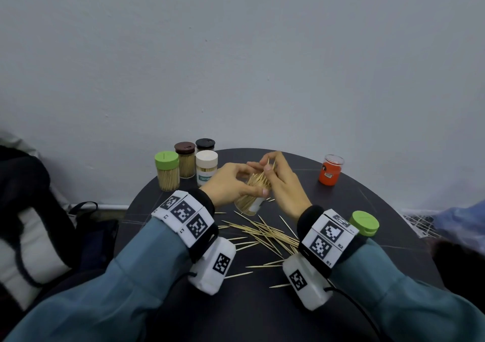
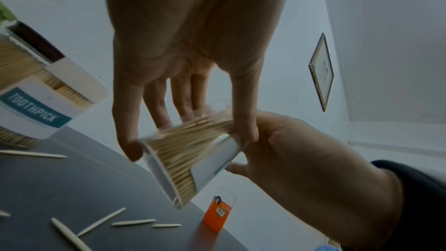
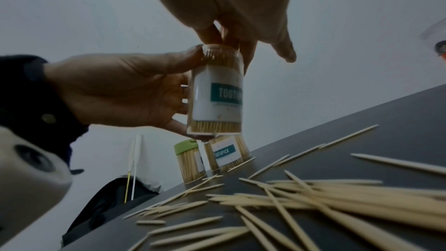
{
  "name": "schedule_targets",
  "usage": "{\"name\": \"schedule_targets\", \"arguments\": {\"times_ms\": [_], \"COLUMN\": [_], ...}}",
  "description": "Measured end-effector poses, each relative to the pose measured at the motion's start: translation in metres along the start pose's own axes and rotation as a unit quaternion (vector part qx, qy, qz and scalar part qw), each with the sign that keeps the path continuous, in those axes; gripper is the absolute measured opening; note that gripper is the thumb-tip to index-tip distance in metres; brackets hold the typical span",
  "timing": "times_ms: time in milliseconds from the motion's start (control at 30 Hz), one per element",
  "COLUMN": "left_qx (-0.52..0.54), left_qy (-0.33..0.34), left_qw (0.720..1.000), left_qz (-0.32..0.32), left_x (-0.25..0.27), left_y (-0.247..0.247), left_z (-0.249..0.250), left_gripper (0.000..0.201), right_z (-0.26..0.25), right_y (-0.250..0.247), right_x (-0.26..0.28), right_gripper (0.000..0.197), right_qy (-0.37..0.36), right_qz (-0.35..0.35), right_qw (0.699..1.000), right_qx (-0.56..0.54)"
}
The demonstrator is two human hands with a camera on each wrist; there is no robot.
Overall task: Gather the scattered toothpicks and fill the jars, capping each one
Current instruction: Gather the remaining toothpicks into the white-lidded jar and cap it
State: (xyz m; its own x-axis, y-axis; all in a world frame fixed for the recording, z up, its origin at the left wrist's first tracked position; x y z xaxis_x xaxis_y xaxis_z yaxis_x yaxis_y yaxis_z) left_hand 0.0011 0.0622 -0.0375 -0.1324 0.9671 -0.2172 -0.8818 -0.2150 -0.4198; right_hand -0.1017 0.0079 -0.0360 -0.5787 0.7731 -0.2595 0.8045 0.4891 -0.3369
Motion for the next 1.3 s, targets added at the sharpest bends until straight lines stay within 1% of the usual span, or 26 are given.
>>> {"name": "schedule_targets", "arguments": {"times_ms": [67,167,267,333,367,433,500,533,600,700,833,967,1033,1100,1200,1267,1300], "left_qx": [0.001,0.003,0.006,0.013,0.016,0.017,0.015,0.013,0.012,0.017,0.013,0.018,0.014,0.007,0.010,0.013,0.014], "left_qy": [0.000,0.003,-0.003,-0.008,-0.009,-0.006,-0.004,-0.004,-0.005,-0.004,-0.014,-0.011,-0.011,-0.013,-0.010,-0.006,-0.005], "left_qw": [1.000,1.000,1.000,1.000,0.999,0.999,0.998,0.998,0.998,0.998,0.996,0.995,0.995,0.996,0.995,0.995,0.995], "left_qz": [0.006,0.010,0.019,0.027,0.031,0.043,0.055,0.057,0.056,0.067,0.091,0.093,0.094,0.093,0.096,0.100,0.103], "left_x": [0.000,0.000,-0.001,-0.001,-0.002,-0.002,-0.003,-0.003,-0.003,-0.003,-0.002,-0.001,-0.001,-0.001,-0.001,-0.002,-0.002], "left_y": [-0.002,-0.003,-0.004,-0.005,-0.006,-0.008,-0.010,-0.010,-0.010,-0.011,-0.015,-0.016,-0.016,-0.017,-0.017,-0.017,-0.018], "left_z": [0.000,-0.001,-0.002,-0.003,-0.004,-0.004,-0.005,-0.006,-0.005,-0.005,-0.006,-0.006,-0.007,-0.007,-0.005,-0.004,-0.003], "left_gripper": [0.039,0.038,0.037,0.034,0.034,0.034,0.032,0.031,0.032,0.037,0.042,0.041,0.042,0.045,0.048,0.046,0.046], "right_z": [0.001,-0.001,-0.008,-0.012,-0.012,-0.010,-0.004,-0.003,-0.003,-0.008,-0.005,-0.008,-0.006,-0.004,-0.005,-0.004,-0.002], "right_y": [0.001,0.000,-0.006,-0.009,-0.009,-0.003,0.006,0.008,0.007,0.001,0.004,-0.002,-0.003,-0.006,-0.015,-0.024,-0.028], "right_x": [0.000,0.000,-0.003,-0.003,-0.002,0.001,0.005,0.007,0.008,0.009,0.010,0.009,0.008,0.007,0.006,0.004,0.004], "right_gripper": [0.017,0.027,0.030,0.031,0.033,0.037,0.043,0.046,0.049,0.050,0.047,0.049,0.048,0.048,0.045,0.043,0.044], "right_qy": [0.011,0.026,0.002,-0.010,-0.003,0.022,0.040,0.048,0.062,0.056,0.052,0.054,0.053,0.048,0.040,0.047,0.063], "right_qz": [-0.003,0.001,0.034,0.038,0.025,-0.030,-0.091,-0.109,-0.110,-0.096,-0.141,-0.116,-0.126,-0.127,-0.105,-0.083,-0.080], "right_qw": [1.000,0.999,0.997,0.994,0.994,0.992,0.982,0.977,0.972,0.977,0.957,0.958,0.952,0.953,0.963,0.959,0.953], "right_qx": [0.005,0.028,0.072,0.101,0.108,0.120,0.159,0.179,0.199,0.181,0.247,0.257,0.273,0.271,0.247,0.265,0.286]}}
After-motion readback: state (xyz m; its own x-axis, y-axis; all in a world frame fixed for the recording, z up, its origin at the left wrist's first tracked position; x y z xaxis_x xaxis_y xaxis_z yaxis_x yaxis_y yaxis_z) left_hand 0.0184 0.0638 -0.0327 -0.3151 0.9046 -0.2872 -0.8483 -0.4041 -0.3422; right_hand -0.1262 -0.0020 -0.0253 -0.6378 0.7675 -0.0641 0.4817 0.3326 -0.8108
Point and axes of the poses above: each hand's wrist, its own x-axis away from the middle knuckle, its own y-axis out of the palm, z = x × y, the point moved 5 cm from there along -x, towards the middle knuckle, and after that the axes turned 9 degrees about y, right-handed, at the moved point
